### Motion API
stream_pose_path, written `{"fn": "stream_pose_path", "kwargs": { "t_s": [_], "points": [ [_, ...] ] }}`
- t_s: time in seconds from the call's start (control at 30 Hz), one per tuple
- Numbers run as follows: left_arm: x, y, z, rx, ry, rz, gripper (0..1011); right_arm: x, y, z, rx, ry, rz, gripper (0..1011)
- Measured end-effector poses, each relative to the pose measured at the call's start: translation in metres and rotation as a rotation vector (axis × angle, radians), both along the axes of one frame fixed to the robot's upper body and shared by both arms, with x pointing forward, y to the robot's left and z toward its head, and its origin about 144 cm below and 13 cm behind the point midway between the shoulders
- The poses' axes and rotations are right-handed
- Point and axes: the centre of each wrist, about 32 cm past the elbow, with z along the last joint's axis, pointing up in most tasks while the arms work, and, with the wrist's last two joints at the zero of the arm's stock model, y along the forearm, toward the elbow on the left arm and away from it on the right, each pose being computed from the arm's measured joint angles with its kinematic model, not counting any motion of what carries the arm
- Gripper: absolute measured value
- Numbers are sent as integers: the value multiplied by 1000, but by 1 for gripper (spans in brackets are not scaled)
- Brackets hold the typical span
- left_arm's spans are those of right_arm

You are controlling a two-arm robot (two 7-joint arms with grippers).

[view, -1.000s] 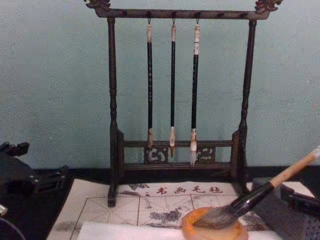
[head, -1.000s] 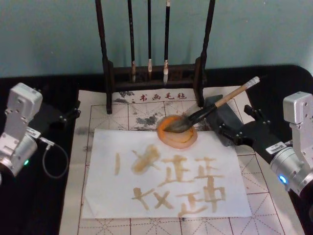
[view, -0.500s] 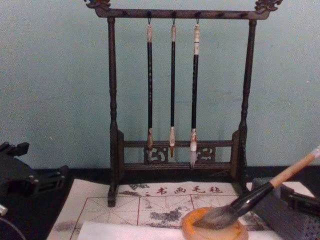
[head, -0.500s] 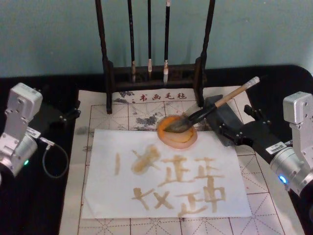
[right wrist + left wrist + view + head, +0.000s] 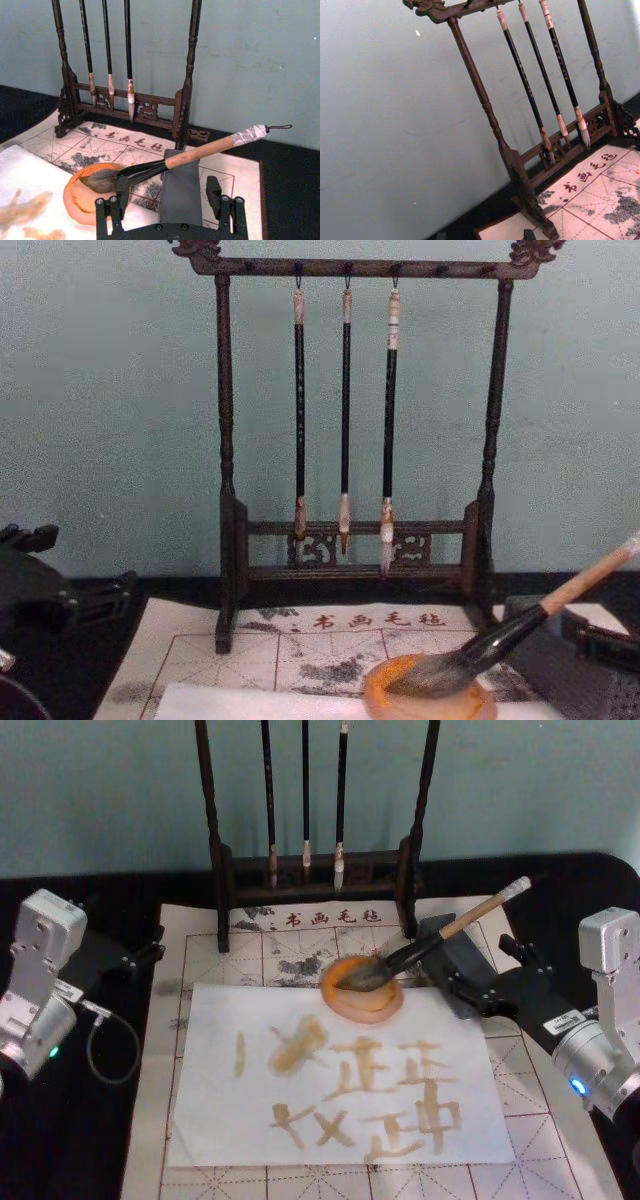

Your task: Pick up the brush from the inkstone, write on the paper, then place the brush back to its original position.

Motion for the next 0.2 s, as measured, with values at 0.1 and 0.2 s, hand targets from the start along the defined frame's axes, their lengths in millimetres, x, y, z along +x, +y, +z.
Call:
{"fn": "stream_pose_path", "kwargs": {
  "t_s": [0.1, 0.2],
  "points": [
    [0, 0, 0, 0, 0, 0, 1001, 0, 0, 0, 0, 0, 0, 1000],
    [0, 0, 0, 0, 0, 0, 1001, 0, 0, 0, 0, 0, 0, 1000]
  ]
}}
